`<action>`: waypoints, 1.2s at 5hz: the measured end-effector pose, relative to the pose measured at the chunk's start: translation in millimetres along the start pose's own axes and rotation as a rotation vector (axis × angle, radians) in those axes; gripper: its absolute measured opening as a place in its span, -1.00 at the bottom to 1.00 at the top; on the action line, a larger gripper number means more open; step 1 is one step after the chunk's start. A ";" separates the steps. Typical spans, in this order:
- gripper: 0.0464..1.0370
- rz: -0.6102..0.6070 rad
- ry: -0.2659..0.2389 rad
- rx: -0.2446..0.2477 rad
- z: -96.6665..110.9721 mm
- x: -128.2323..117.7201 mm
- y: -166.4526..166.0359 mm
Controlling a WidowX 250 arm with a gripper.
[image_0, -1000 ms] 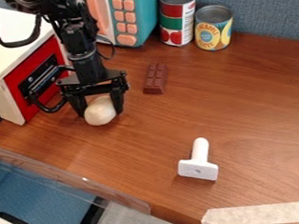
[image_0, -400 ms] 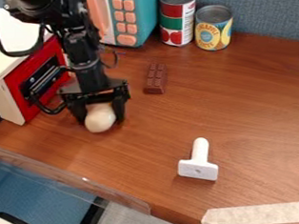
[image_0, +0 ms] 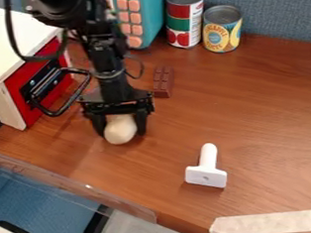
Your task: Move the clay next to the white object while closing the drawer
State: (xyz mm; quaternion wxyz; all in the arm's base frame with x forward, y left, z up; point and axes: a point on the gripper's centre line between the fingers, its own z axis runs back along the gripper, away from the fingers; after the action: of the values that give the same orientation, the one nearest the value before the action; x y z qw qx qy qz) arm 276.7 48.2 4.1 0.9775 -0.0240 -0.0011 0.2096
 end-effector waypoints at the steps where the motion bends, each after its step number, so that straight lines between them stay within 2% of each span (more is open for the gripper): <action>1: 0.93 -0.051 -0.010 0.021 -0.7 -5.0 -24.8; 4: 0.93 -0.160 -0.040 0.055 -6.8 -17.0 -88.7; 6: 0.93 -0.156 0.015 0.064 -0.7 -21.4 -77.4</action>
State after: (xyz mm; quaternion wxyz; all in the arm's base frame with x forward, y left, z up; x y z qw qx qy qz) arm 288.9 -31.1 7.2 0.9911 0.0057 0.0112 0.1327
